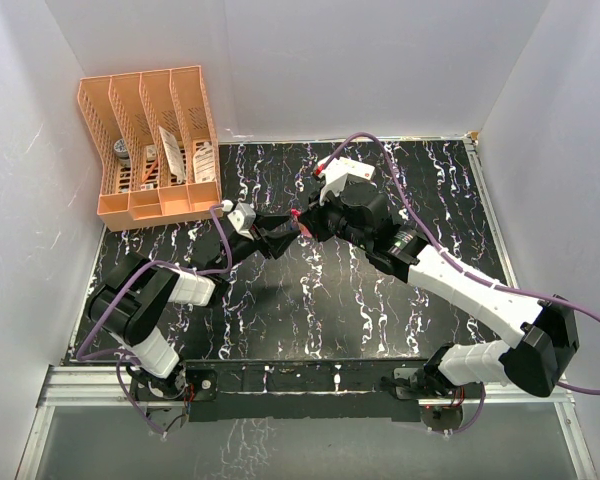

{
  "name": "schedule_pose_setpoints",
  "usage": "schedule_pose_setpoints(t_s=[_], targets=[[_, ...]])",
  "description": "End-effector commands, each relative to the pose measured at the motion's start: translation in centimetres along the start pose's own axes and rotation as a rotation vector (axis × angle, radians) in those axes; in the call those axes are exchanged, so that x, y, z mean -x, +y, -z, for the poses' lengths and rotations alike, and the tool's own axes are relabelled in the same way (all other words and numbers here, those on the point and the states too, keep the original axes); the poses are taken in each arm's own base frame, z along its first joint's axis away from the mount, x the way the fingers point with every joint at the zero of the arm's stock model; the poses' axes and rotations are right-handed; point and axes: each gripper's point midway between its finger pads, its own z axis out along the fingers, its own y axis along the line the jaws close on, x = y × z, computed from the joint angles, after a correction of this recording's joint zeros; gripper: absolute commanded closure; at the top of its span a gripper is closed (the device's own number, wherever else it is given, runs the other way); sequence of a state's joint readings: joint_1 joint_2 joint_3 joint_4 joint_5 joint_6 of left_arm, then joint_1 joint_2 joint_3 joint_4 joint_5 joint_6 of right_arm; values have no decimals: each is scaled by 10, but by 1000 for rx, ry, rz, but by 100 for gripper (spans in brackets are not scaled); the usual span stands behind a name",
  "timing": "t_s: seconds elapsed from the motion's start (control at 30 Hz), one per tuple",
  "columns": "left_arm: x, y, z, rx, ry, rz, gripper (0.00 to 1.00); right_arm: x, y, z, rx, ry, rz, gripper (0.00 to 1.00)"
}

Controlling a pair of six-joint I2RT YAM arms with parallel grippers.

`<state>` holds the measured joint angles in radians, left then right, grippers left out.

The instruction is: Put the keys on the keyring

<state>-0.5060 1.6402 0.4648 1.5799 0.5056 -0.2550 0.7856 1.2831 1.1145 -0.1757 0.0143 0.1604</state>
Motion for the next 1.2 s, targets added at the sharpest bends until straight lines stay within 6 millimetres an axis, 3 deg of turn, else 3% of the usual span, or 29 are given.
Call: schedule_pose_setpoints(t_s=[0.0,0.2,0.3,0.47,0.83,1.17], targets=[[68,-19,-7,-90,-223,-137,50,18,8,6,29,-70,-9,100],[76,-21,-8,-96,-240,-148,51,16,8,5,32,-64,-11,100],[79,-22,-7,-98,-247,-156,59,16,8,5,33,-62,-12,100],[84,-24,-8,-103,-258,-164,63,12,9,5,35,-53,-12,100],[79,-24,-8,-109,-243,-175,100,11,12,7,51,-31,-10,100],[64,-17,2,-59,-185,-216,100,-20,19,-1,84,136,-48,100]])
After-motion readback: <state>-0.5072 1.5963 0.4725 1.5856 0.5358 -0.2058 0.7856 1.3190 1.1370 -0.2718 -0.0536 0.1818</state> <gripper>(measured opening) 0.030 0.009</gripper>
